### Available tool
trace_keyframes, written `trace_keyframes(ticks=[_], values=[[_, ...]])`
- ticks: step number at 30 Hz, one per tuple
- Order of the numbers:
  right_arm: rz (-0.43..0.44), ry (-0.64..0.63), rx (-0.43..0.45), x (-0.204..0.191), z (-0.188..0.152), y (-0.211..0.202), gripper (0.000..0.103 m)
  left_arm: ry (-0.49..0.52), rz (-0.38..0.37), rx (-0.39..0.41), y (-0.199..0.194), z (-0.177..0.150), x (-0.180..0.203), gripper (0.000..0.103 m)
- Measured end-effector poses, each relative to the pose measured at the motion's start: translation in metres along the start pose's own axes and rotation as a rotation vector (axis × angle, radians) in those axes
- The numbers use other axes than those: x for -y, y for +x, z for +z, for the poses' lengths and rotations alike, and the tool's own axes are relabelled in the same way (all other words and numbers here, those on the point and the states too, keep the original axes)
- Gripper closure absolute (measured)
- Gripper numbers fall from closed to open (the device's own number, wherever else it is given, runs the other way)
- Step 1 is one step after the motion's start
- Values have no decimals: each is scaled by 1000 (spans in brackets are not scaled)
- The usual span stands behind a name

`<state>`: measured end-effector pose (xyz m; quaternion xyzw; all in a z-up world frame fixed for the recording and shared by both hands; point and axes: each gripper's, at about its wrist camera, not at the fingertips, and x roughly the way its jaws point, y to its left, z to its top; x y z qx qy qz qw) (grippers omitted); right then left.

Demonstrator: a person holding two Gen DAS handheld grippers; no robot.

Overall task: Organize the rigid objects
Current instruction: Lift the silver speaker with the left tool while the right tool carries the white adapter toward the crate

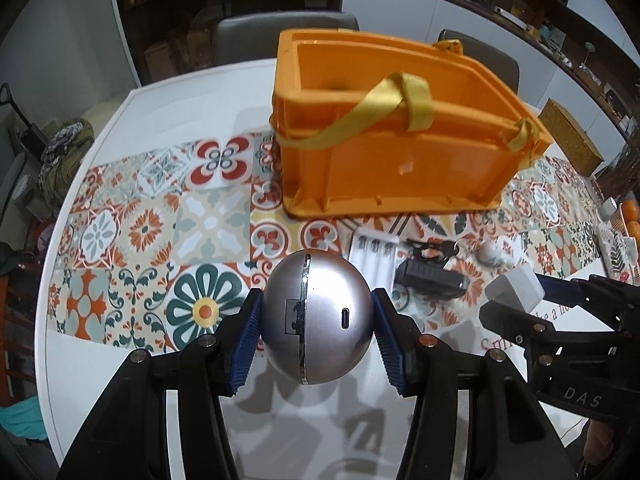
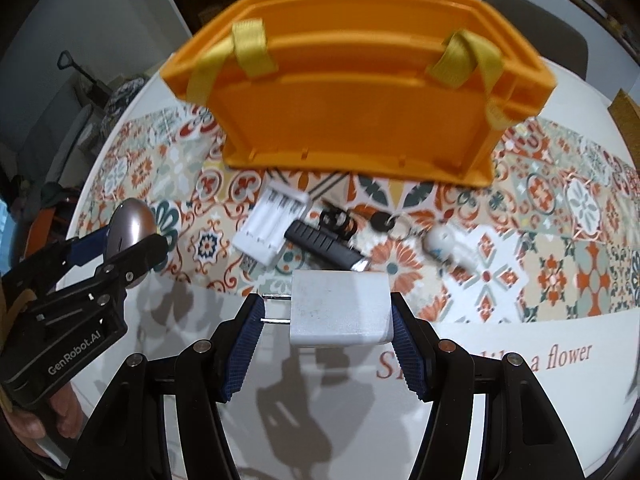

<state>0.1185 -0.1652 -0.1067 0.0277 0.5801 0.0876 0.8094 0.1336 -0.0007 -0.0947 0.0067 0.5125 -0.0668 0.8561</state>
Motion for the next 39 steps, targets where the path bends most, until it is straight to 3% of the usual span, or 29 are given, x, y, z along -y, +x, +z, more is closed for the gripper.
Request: trace_keyframes(ticks=[21,39], values=[[-9,17,187,8,43,-47,41,30,-6,149,-39,56,16,50],[-19,3,301,10,79,-76,41,49,-3,232,-57,96,21,50]])
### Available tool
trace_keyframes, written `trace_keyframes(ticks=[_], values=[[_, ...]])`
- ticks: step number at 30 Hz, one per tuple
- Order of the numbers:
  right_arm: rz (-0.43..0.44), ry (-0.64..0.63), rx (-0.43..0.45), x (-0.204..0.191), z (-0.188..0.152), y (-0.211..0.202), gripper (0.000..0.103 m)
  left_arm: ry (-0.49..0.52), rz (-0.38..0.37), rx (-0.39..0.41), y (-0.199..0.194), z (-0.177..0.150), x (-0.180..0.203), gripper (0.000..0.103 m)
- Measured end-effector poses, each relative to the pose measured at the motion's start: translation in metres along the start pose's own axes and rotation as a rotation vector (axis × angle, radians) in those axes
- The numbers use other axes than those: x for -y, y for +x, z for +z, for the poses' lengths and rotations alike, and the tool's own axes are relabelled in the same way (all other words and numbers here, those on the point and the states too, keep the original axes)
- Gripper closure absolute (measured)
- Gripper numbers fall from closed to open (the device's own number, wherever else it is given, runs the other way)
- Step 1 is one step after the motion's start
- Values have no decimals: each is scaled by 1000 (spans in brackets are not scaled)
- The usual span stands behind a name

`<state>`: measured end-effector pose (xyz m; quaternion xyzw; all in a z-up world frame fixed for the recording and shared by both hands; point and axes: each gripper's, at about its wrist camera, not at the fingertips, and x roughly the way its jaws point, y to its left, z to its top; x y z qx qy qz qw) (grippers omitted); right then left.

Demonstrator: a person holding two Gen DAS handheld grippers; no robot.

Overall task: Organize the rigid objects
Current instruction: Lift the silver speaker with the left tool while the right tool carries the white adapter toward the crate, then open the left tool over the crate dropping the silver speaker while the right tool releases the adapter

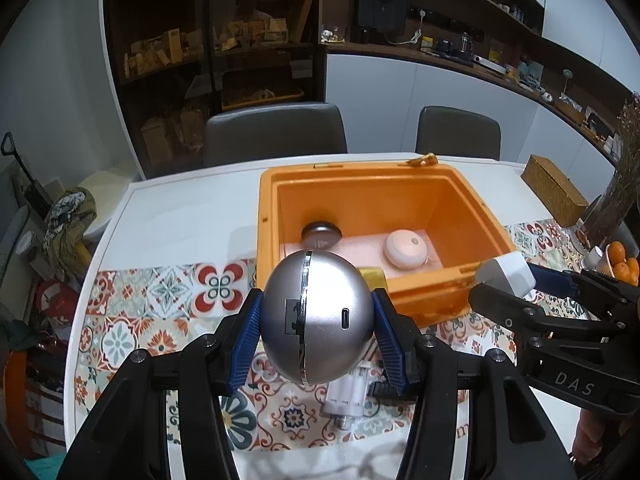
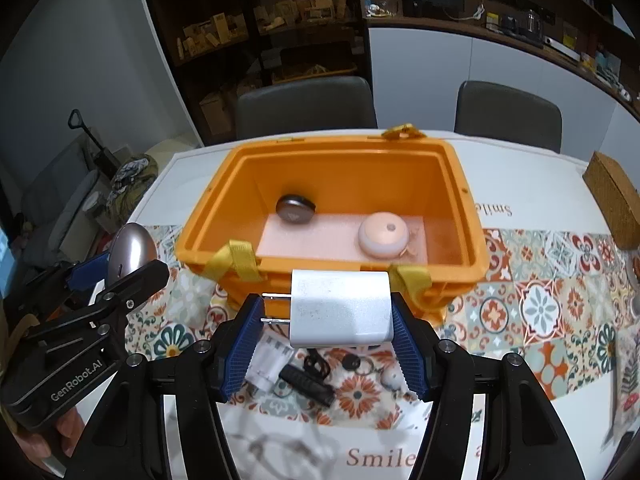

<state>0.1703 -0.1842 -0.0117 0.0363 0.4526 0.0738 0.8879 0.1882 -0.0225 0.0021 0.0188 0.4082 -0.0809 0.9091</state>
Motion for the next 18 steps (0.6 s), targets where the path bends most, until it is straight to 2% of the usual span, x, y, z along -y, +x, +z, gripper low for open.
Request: trace_keyframes(ticks=[10,18], values=[[-13,-17,40,-2,26,0,41,15,-2,23,6,25,3,50],[-25,-10,40,5,40,10,41,23,0,18,19,40,4,50]])
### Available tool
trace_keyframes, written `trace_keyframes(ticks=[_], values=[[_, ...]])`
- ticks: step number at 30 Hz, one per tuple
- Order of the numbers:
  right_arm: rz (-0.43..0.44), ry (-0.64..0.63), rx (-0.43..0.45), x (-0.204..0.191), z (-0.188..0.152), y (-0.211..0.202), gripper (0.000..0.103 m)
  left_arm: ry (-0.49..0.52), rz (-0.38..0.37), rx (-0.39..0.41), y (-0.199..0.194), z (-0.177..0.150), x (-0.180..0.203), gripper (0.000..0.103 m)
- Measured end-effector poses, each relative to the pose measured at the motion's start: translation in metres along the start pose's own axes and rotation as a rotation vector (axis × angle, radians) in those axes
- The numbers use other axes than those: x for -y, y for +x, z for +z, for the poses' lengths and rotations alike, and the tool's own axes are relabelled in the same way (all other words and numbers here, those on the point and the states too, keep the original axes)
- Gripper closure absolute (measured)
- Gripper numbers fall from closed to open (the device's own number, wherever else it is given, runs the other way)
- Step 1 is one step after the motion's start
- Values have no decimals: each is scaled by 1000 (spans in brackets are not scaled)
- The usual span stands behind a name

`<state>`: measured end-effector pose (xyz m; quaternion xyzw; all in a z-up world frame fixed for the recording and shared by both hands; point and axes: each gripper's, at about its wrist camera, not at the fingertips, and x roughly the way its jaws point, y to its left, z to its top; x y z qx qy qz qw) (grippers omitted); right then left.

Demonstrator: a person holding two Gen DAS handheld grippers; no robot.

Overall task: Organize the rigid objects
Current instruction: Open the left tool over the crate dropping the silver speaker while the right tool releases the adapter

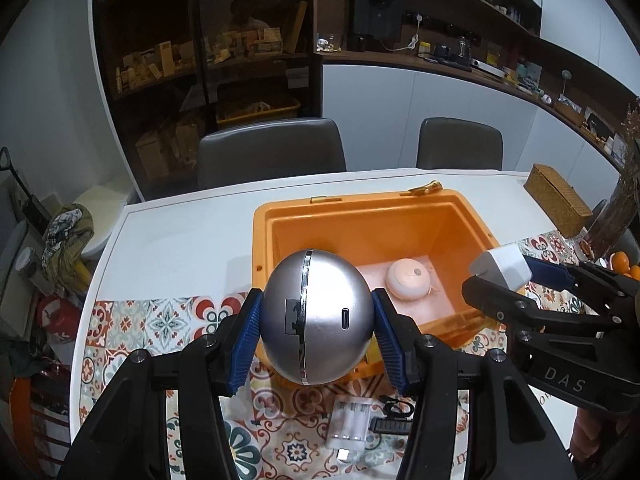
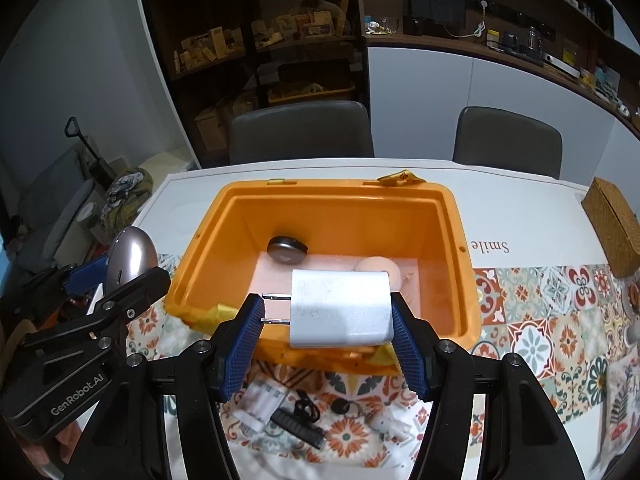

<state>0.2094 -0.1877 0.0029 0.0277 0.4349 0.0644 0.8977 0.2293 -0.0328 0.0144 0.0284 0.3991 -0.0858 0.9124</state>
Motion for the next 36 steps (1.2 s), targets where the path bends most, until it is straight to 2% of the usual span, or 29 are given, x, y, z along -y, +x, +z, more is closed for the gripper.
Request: trace_keyframes(ticks=[7,13,22,36], values=[[-23,-14,-5,3,15,14,41,11,8,-12,16,10,0,50],[-29,-22,-45,4,20,36,41,20,13,-28,33,15,-1,50],[-36,-17,-105,11,20,62,41,38,5,-102,65,16,4,50],[-41,-10,-145,20,16,75,41,75,14,-209,96,9,11,50]])
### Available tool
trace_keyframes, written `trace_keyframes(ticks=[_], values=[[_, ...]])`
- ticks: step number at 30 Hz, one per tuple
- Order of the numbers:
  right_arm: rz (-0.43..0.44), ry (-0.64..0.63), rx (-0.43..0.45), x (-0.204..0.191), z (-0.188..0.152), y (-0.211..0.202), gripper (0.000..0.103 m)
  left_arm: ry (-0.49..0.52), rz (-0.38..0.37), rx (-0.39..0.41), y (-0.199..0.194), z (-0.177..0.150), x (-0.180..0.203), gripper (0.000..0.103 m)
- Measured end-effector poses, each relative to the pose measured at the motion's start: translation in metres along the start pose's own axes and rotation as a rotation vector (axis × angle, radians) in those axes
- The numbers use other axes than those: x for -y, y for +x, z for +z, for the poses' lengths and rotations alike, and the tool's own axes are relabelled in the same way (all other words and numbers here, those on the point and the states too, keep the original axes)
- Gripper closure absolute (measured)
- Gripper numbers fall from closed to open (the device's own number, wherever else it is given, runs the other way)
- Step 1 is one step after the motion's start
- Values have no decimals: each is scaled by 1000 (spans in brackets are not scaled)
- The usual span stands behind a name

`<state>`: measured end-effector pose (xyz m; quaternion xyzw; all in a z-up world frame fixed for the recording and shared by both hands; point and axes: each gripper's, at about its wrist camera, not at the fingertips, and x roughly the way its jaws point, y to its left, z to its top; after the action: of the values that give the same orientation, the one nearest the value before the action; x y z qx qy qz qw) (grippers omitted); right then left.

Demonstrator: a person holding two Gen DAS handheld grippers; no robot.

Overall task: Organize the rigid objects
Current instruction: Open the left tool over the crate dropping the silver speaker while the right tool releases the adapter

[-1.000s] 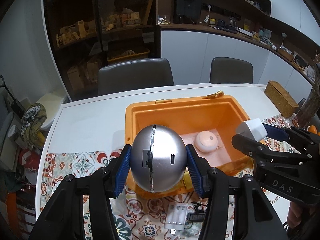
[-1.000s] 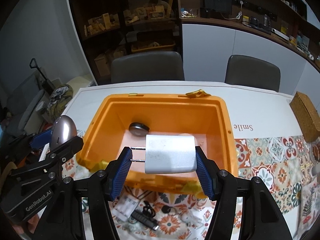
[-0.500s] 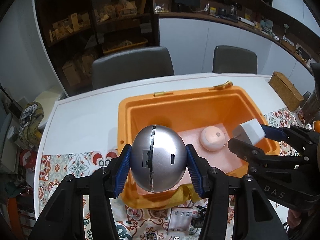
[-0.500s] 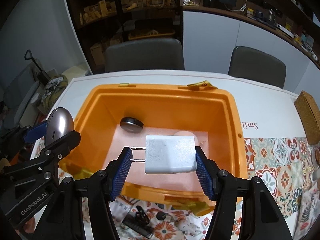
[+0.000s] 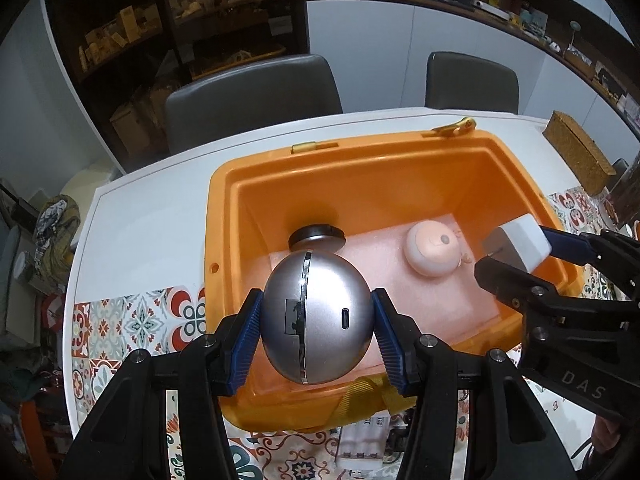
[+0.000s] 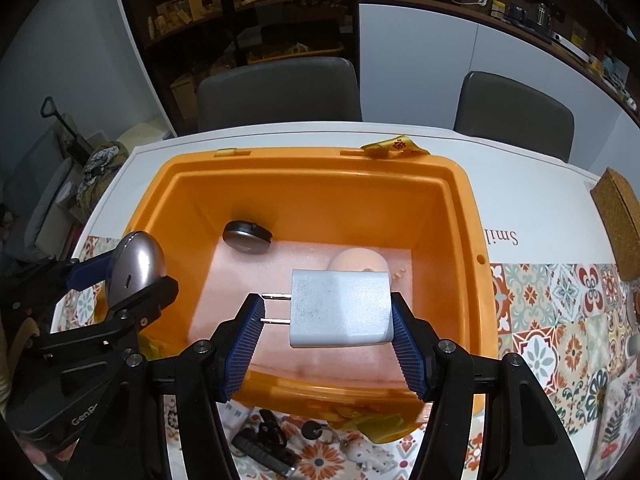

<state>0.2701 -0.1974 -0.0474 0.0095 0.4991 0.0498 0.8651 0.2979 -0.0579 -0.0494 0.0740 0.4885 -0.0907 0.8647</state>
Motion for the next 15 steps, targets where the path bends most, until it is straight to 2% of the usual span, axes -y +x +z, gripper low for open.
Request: trace_keyframes(ticks=[5,12,15], values=[[-1,2,-2,2,1,1,41,-1,30,3,0,0,-1,47],[9,16,-2,4,1,0,41,-9,103,61,-18,0,-6,16],[11,18,-2,4,1,0,41,-16,145,70,-24,-3,-12,13]])
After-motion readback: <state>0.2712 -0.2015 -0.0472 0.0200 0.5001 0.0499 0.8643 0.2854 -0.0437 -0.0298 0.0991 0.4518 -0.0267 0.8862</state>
